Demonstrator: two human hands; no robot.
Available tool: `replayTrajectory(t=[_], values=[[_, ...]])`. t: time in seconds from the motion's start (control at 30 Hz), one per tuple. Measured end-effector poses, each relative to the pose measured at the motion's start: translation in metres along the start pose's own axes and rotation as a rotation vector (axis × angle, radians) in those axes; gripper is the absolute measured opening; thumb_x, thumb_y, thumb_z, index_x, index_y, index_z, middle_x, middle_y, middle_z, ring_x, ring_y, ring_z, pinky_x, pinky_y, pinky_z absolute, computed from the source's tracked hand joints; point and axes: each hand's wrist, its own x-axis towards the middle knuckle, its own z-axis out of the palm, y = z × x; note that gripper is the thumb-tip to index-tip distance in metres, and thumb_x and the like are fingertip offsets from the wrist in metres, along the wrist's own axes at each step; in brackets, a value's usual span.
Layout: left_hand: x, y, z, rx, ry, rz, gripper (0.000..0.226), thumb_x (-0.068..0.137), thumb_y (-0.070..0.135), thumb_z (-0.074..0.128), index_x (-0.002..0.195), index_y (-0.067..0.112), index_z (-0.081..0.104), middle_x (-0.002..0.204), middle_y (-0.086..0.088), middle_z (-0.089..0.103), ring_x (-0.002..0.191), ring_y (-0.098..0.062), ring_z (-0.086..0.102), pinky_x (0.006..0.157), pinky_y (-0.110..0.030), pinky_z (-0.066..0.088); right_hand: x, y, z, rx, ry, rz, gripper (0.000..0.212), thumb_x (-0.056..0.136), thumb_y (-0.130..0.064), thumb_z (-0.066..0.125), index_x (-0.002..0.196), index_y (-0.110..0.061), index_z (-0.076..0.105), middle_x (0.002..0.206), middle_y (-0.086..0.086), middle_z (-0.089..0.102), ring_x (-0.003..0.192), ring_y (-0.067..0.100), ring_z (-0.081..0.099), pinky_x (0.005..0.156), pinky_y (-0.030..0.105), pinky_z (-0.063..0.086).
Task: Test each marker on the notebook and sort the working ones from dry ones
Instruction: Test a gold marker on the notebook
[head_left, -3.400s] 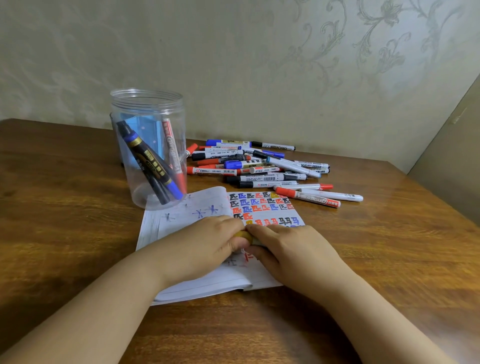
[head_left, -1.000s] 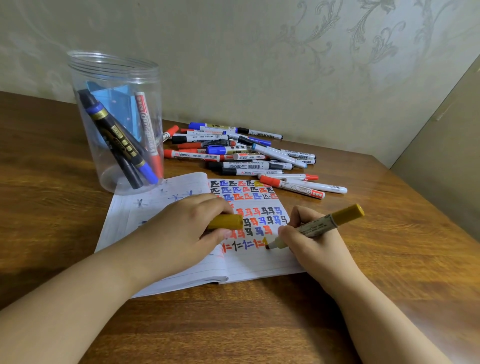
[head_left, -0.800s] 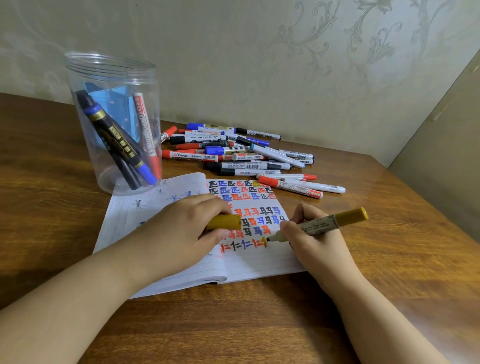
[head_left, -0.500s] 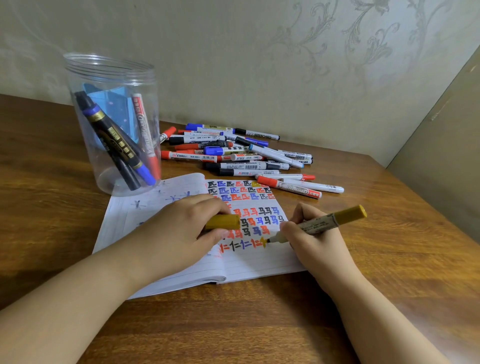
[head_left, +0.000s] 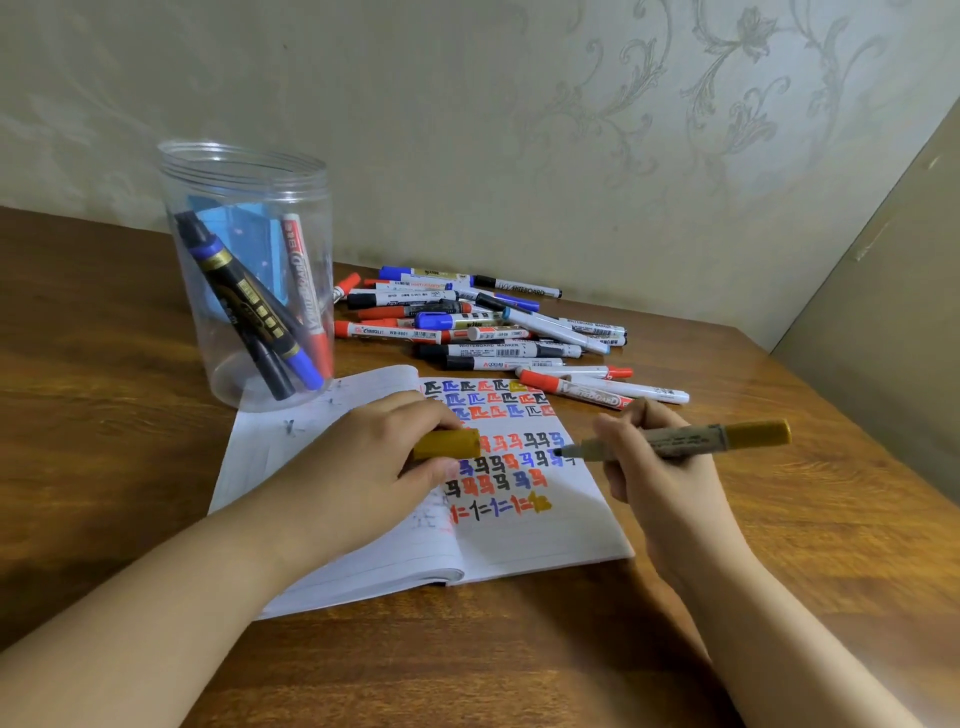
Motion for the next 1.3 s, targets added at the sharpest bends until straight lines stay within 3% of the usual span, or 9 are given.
replayTrajectory(t=[0.27, 0.37, 0.57, 0.83, 0.93, 1.03, 1.17, 1.23, 1.3], values=[[0.004, -0.006, -0.018, 0.016, 0.156, -0.107, 0.032, 0.085, 0.029, 0.061, 0.115, 0.025, 0.054, 0.101, 0.018, 0.049, 0.092, 0.001, 0.046, 0.068, 0.002, 0.032, 0.027, -0.05, 0.044, 0.131, -0.286, 0.021, 0.015, 0.083, -0.015, 0.065, 0.076, -0.013, 0.052, 0.048, -0.011, 0.051, 0.044, 0.001, 0.039, 0.046, 0.018, 0.031], [0.004, -0.009, -0.019, 0.023, 0.179, -0.106, 0.03, 0.085, 0.029, 0.061, 0.113, 0.025, 0.054, 0.1, 0.019, 0.049, 0.09, 0.002, 0.045, 0.067, 0.001, 0.033, 0.027, -0.04, 0.057, 0.272, -0.248, 0.054, 0.019, 0.078, -0.022, 0.067, 0.072, -0.015, 0.051, 0.049, -0.008, 0.044, 0.044, 0.004, 0.034, 0.045, 0.018, 0.029], [0.006, -0.012, -0.012, 0.06, 0.172, -0.068, 0.029, 0.085, 0.028, 0.061, 0.114, 0.026, 0.055, 0.098, 0.021, 0.046, 0.091, 0.001, 0.043, 0.073, 0.001, 0.032, 0.023, -0.019, 0.052, 0.397, -0.188, 0.163, 0.016, 0.092, -0.019, 0.052, 0.082, -0.008, 0.048, 0.05, -0.001, 0.039, 0.043, 0.009, 0.03, 0.046, 0.022, 0.024], [0.003, -0.007, -0.008, 0.023, 0.15, 0.007, 0.028, 0.083, 0.024, 0.064, 0.111, 0.023, 0.058, 0.094, 0.021, 0.048, 0.081, 0.012, 0.044, 0.078, 0.002, 0.033, 0.017, -0.014, 0.058, 0.265, -0.243, 0.159, 0.022, 0.09, -0.014, 0.055, 0.07, -0.014, 0.046, 0.05, -0.002, 0.048, 0.045, 0.007, 0.042, 0.046, 0.018, 0.034], [0.002, -0.006, -0.007, 0.026, 0.104, 0.019, 0.025, 0.085, 0.025, 0.061, 0.109, 0.024, 0.057, 0.093, 0.019, 0.049, 0.084, 0.004, 0.048, 0.076, -0.006, 0.039, 0.012, -0.01, 0.064, 0.171, -0.274, 0.121, 0.021, 0.087, -0.02, 0.062, 0.07, -0.014, 0.05, 0.051, -0.001, 0.053, 0.046, 0.009, 0.044, 0.046, 0.019, 0.034], [0.002, -0.007, -0.007, 0.026, 0.08, 0.022, 0.025, 0.086, 0.025, 0.058, 0.111, 0.023, 0.058, 0.097, 0.014, 0.054, 0.089, -0.002, 0.05, 0.076, -0.013, 0.041, 0.012, -0.012, 0.063, 0.067, -0.272, 0.078, 0.026, 0.076, -0.035, 0.07, 0.067, -0.015, 0.055, 0.046, -0.01, 0.052, 0.044, 0.001, 0.044, 0.052, 0.02, 0.032], [0.002, -0.006, -0.009, 0.022, 0.108, 0.027, 0.026, 0.088, 0.028, 0.057, 0.113, 0.024, 0.058, 0.096, 0.015, 0.052, 0.089, 0.0, 0.048, 0.078, -0.013, 0.038, 0.013, -0.014, 0.061, 0.198, -0.293, 0.131, 0.037, 0.06, -0.046, 0.07, 0.069, -0.011, 0.06, 0.042, -0.01, 0.042, 0.039, 0.003, 0.033, 0.047, 0.022, 0.026], [0.002, -0.006, -0.009, 0.022, 0.123, 0.018, 0.028, 0.088, 0.03, 0.056, 0.115, 0.025, 0.057, 0.096, 0.015, 0.052, 0.09, -0.001, 0.048, 0.077, -0.013, 0.038, 0.014, -0.014, 0.06, 0.291, -0.251, 0.193, 0.042, 0.068, -0.048, 0.065, 0.078, -0.007, 0.062, 0.043, -0.007, 0.036, 0.039, 0.007, 0.027, 0.045, 0.022, 0.022], [0.002, -0.006, -0.009, 0.018, 0.134, 0.021, 0.03, 0.088, 0.032, 0.055, 0.117, 0.023, 0.057, 0.096, 0.015, 0.052, 0.09, 0.0, 0.048, 0.077, -0.012, 0.039, 0.016, -0.012, 0.06, 0.346, -0.175, 0.226, 0.033, 0.083, -0.042, 0.058, 0.076, -0.009, 0.059, 0.044, -0.002, 0.031, 0.04, 0.011, 0.023, 0.045, 0.024, 0.02]])
